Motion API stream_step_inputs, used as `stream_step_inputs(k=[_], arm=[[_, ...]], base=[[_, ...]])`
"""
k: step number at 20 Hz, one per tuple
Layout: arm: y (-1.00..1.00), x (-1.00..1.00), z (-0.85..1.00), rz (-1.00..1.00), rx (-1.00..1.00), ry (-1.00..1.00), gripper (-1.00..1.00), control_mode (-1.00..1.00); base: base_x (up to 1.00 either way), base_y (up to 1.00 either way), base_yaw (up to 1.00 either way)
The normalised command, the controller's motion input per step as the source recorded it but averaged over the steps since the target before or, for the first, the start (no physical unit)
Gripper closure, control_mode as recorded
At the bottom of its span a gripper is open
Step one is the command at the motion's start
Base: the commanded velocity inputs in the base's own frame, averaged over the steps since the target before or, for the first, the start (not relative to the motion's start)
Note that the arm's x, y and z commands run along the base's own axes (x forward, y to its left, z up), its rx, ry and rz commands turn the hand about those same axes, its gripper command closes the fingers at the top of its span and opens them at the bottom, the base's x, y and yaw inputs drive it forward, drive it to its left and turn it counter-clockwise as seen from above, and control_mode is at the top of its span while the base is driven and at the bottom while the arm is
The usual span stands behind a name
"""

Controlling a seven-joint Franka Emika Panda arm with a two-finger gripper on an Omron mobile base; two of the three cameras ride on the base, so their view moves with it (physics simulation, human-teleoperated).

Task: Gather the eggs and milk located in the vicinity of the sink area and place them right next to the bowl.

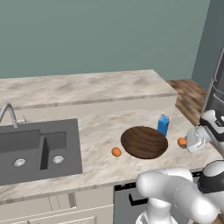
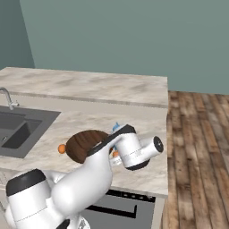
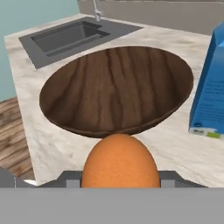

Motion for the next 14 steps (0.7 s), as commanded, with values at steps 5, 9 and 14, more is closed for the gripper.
stream_step_inputs(k=[5, 9, 14], arm=[[-0.02, 0.0, 0.0, 0.08, -0.05, 0.0, 1.0, -1.0], [0.0, 0.0, -0.06, 0.04, 0.0, 0.0, 1.0, -1.0], [0.1, 0.0, -0.09, 0.0, -0.03, 0.0, 1.0, -1.0]], base=[[0.0, 0.0, 0.0], [0.0, 0.0, 0.0], [0.0, 0.0, 0.0]])
